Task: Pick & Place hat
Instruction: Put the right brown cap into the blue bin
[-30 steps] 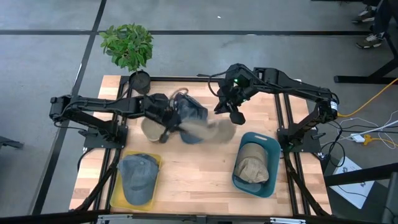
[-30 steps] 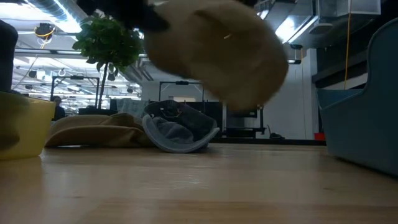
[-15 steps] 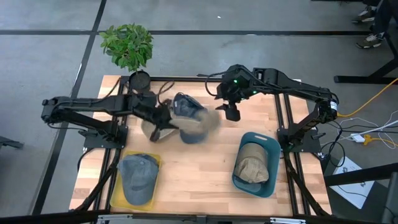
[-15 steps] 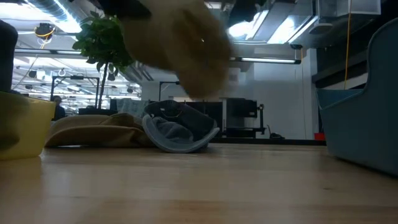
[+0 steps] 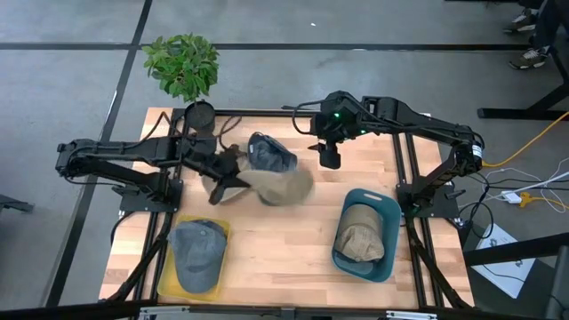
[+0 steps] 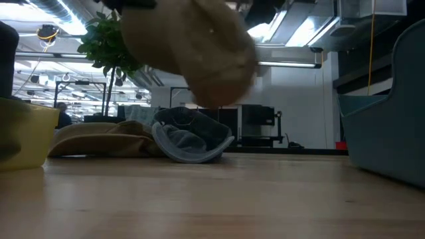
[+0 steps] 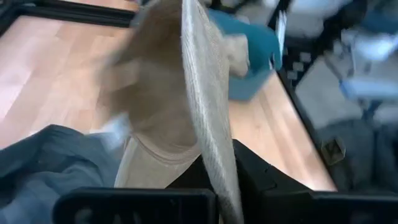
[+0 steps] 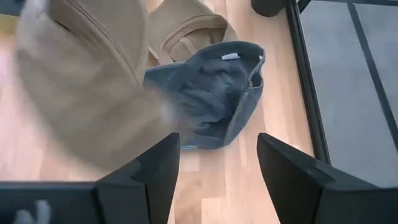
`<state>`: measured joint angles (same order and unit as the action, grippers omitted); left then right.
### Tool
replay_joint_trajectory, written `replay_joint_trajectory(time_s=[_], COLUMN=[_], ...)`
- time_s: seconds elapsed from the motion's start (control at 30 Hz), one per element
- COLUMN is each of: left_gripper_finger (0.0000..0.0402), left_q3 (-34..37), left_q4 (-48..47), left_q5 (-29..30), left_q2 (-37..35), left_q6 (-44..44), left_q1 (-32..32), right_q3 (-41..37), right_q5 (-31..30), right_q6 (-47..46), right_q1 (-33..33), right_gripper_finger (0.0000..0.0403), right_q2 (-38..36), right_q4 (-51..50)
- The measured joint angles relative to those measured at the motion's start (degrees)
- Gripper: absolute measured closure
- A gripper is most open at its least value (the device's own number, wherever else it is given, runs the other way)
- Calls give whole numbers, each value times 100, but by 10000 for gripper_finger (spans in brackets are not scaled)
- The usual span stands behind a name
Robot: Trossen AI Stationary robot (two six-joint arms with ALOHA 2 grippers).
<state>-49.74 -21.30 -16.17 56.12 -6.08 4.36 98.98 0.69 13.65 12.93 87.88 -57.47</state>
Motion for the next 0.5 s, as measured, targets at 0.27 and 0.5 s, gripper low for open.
replay_joint_trajectory(time_s=[0.27,0.5], left_gripper_finger=[388,388], left_q3=[0,-2], left_q4=[590,612], left_q5=[-167,450], left_q2=[-11,-223], left_q6=[-803,-985], left_q1=[356,971], right_q3=[0,0], right_q5=[762,-194], right_q6=[-124,2], right_q1=[-87,-529], right_gripper_finger=[189,189], right_q2=[0,0], right_q4=[111,63])
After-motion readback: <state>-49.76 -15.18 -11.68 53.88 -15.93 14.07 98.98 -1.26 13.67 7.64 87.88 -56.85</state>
